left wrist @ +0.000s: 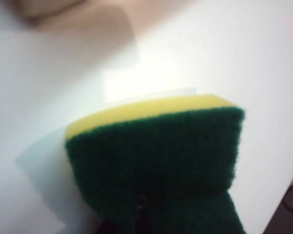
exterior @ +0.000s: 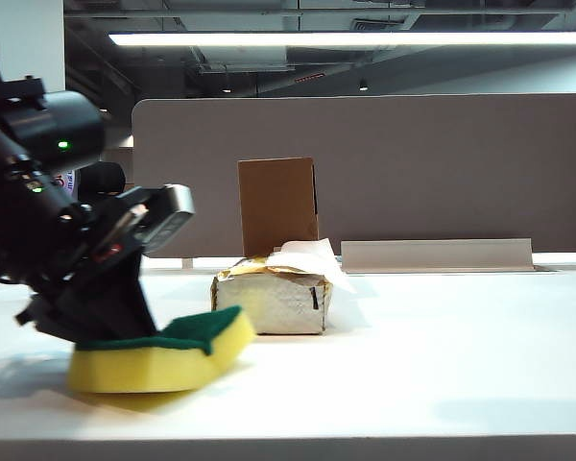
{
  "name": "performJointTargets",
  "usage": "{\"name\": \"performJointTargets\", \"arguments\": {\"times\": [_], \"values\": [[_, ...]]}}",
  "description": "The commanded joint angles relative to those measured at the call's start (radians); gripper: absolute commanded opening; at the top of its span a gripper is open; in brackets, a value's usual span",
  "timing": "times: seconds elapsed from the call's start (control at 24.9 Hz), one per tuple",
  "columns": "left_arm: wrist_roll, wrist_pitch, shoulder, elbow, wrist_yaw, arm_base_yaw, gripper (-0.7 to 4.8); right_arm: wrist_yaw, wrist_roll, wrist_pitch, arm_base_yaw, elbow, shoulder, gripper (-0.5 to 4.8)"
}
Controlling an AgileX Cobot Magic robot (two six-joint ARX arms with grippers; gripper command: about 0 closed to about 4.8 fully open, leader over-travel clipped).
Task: Move the sponge from right to left to wipe the table, avoiding obstacles on the table, and finally reaching the bottle of mineral water.
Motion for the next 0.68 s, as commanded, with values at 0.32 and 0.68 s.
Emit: {"name": "performJointTargets", "arguments": {"times": [0.32, 0.68], "values": [[0.127, -0.225, 0.015, -0.018, -0.199, 0.229, -0.05, 0.005, 0.0, 0.024, 0.001, 0.003, -0.001, 3.0], [0.187, -0.32, -0.05, -0.026, -0.215, 0.465, -0.05, 0.006, 0.0, 0.065, 0.009, 0.003, 0.0, 3.0]]}}
